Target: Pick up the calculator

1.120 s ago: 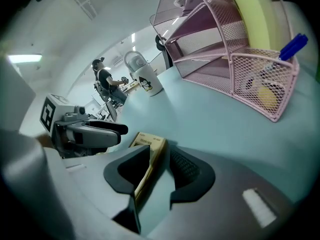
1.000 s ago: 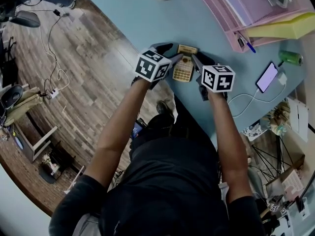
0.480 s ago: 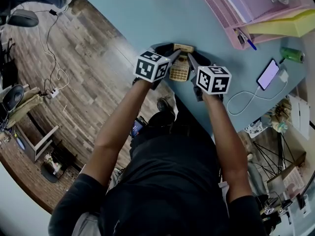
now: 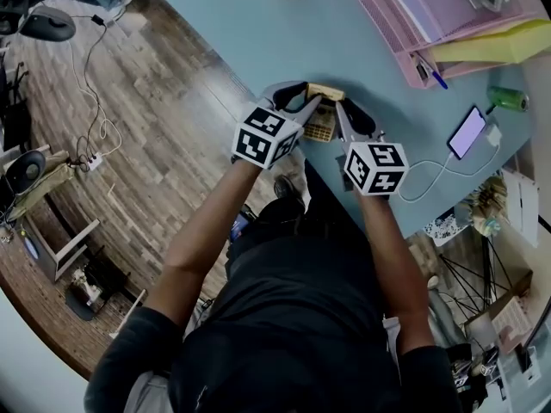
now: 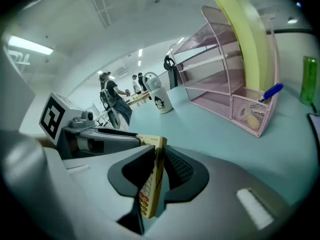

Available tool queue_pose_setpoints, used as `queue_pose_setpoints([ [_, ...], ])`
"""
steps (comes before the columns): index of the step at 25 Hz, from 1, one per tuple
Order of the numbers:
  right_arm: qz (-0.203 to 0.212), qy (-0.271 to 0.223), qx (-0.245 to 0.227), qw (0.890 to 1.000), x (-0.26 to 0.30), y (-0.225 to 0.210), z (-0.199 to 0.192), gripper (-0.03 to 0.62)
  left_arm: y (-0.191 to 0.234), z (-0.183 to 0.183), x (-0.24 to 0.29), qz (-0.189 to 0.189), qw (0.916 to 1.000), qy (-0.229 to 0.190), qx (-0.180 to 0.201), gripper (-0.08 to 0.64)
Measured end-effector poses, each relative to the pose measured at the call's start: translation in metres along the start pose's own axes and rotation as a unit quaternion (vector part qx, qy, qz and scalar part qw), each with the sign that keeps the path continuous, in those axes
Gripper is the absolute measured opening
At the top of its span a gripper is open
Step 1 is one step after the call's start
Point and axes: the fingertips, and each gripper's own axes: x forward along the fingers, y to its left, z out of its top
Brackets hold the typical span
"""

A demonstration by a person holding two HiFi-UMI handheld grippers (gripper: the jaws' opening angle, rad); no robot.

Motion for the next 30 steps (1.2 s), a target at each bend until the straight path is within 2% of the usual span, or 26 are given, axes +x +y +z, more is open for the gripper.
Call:
queue_pose_setpoints([
  [7, 0.003, -0.045, -0.085, 0.995, -0.03, 0.031, 0.029, 0.058, -0.019, 0.032, -0.039, -0.001, 0.9978, -0.059, 0.031, 0.178],
  [16, 0.002, -0.107, -0.17, 0.98, -0.07, 0.072, 0.071, 0.06, -0.044, 0.07, -0.091, 0.015, 0.9897, -0.112, 0.088, 0.178],
  [24, 0.006, -0.177, -0.198, 0.964, -0.124, 0.108, 0.112, 0.06, -0.083, 0.118, -0.145, 0.023, 0.9718, -0.167, 0.165, 0.178],
  [30, 0.013, -0.216, -0.222, 0.951, -0.162, 0.136, 0.136, 0.06, -0.11, 0.144, -0.187, 0.033, 0.9567, -0.206, 0.203, 0.178],
])
